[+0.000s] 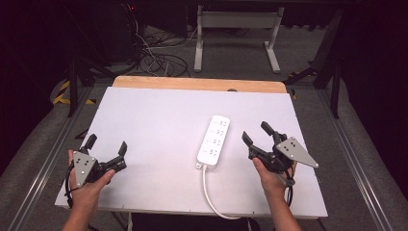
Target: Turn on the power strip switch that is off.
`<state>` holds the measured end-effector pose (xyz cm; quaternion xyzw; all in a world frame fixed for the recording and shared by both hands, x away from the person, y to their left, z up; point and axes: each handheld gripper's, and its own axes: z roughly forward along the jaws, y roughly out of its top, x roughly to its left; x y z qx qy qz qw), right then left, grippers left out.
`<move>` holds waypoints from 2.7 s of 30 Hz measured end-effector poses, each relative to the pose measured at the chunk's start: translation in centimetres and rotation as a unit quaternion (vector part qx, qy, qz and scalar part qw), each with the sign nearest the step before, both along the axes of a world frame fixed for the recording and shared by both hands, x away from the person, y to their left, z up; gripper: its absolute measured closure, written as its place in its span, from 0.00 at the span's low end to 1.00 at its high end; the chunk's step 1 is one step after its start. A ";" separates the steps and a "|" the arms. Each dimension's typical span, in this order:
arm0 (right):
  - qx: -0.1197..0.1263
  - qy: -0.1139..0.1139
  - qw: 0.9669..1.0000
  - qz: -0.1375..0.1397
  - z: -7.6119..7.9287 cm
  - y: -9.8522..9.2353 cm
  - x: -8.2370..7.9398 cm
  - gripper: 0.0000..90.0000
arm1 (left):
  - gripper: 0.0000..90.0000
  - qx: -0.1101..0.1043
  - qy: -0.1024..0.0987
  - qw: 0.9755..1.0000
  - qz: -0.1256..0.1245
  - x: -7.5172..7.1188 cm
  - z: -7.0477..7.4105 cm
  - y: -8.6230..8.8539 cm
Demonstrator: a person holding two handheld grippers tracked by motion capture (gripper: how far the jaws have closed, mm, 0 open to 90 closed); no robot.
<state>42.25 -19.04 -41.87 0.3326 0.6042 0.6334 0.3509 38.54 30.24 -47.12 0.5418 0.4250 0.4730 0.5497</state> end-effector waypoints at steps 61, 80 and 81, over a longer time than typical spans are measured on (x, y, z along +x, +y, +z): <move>-0.008 -0.001 1.000 0.003 -0.9 0.9 -0.3 0.04 | 0.01 0.003 0.000 1.000 0.004 0.0 -0.1 0.1; -0.014 0.009 1.000 -0.001 -1.2 0.8 0.0 0.05 | 0.01 0.008 0.000 1.000 -0.001 0.0 0.0 -0.1; -0.014 0.007 1.000 0.000 -1.2 0.8 0.0 0.05 | 0.01 0.007 0.000 1.000 -0.002 0.0 0.0 -0.1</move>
